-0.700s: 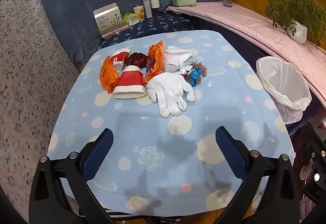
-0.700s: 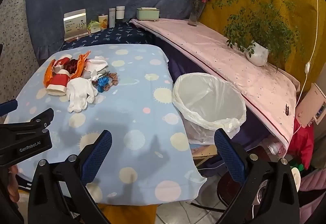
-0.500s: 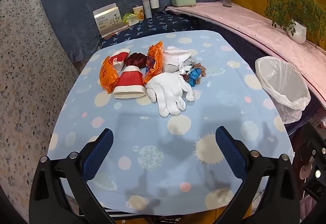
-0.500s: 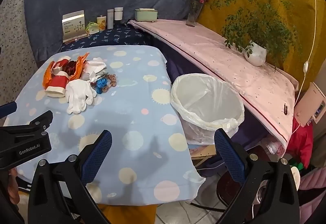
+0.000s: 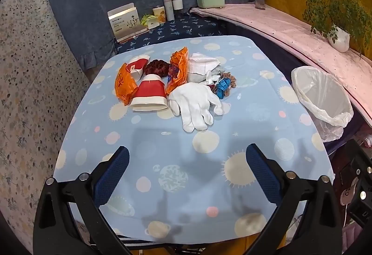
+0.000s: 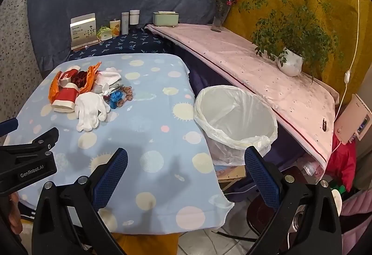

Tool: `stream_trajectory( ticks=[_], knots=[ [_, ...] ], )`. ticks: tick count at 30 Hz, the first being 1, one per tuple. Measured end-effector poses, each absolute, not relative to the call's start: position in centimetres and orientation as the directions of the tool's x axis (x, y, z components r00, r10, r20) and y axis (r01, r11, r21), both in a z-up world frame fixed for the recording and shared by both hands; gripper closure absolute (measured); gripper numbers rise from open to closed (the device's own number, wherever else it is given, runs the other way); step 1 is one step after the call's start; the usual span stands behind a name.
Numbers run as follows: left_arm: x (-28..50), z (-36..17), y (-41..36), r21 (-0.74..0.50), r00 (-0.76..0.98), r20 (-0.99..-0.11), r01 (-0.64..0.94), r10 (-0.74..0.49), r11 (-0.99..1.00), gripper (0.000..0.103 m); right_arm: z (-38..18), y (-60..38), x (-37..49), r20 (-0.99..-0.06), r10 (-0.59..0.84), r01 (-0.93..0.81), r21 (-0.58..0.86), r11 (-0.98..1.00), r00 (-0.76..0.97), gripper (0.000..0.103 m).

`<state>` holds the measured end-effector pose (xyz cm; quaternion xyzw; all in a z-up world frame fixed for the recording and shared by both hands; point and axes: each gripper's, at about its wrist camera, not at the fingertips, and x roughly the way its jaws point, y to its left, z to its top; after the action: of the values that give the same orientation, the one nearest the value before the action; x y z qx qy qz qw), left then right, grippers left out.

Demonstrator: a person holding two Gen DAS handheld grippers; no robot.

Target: Collect trash

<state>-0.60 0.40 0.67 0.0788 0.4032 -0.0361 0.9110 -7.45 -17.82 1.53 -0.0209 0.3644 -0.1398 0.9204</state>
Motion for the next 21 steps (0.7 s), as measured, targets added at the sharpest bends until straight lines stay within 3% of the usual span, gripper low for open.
stream_trajectory(
  ticks=[21],
  knots=[
    [-0.36,0.36,0.59,0.113,0.669,-0.744,0.128,-0.002,0.985,0.007,1.7,-17.74,-7.51,-0.658,-0.292,0.252,-0.157,0.955,0.694,0.007]
  ],
)
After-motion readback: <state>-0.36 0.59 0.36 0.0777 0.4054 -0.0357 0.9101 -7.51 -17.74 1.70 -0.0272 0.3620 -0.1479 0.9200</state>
